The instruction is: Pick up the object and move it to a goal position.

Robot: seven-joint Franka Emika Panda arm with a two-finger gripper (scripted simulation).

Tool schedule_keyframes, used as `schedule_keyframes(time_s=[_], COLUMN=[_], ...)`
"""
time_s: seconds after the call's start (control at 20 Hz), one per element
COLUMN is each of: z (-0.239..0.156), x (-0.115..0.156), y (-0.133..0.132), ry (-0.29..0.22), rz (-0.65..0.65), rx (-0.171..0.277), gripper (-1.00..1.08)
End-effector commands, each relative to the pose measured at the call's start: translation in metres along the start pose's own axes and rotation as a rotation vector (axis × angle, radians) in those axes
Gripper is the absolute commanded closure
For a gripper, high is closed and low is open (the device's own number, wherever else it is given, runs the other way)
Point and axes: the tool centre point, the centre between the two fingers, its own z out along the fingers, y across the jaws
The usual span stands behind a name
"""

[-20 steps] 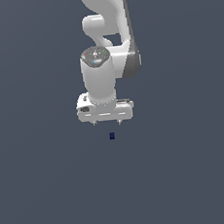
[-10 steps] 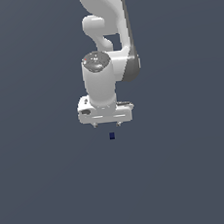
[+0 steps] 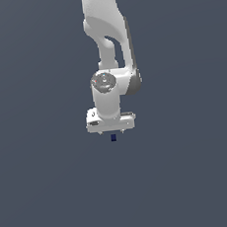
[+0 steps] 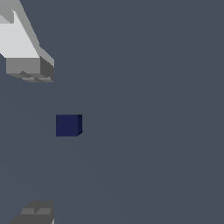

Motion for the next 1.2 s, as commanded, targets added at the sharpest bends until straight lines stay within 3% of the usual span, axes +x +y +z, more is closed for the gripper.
schedule_keyframes(time_s=[0.0,0.55,1.15], z=[0.013,0.030,0.075], x=[-0.003,-0.007,-0.007], y=[-0.002,-0.004,-0.004], ry=[-0.001,-0.004,-0.003], rz=[-0.011,-0.020,-0.021], rx=[0.001,0.001,0.002], gripper=[-0.92,-0.92,-0.92])
